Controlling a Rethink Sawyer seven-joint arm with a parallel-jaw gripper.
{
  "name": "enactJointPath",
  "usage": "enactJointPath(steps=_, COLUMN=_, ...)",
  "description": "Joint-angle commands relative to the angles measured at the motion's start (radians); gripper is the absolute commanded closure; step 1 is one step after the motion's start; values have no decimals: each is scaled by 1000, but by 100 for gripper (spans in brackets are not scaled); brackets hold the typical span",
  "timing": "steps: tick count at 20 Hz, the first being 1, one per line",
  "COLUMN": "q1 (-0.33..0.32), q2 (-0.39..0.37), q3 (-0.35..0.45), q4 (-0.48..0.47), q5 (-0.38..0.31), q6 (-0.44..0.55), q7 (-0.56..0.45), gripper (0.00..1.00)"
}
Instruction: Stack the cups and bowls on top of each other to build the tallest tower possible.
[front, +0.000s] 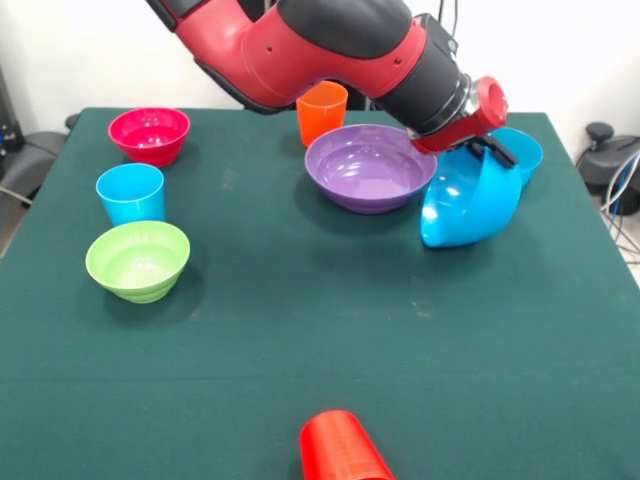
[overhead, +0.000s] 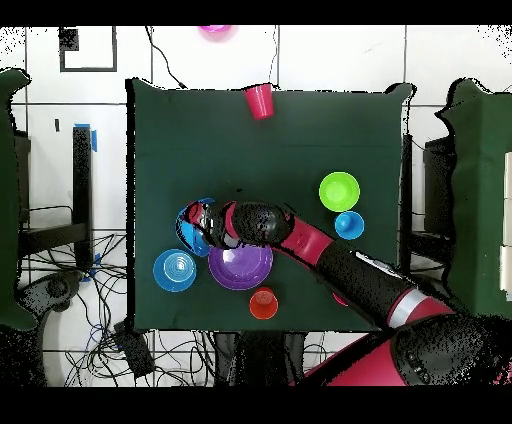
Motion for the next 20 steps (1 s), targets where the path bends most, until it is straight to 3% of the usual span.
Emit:
enactJointPath(steps=1, q1=55, q2=-19, q3=-66, q4=-164, q5=5, q6=81, q7=26, gripper=100)
enactJointPath(steps=15, q1=153, q2=31, q3=-111, q4=-414, q5=3, q6=205, q7=-27, gripper=100)
enactJointPath(steps=17, q1=144, q2=22, q3=-104, q4=-401, q5=-1, q6=213, q7=-25, gripper=100)
enactJointPath(steps=20, q1=103, q2=-64, q3=-62, q4=-288, q5=-6, q6=196, q7=8, gripper=100)
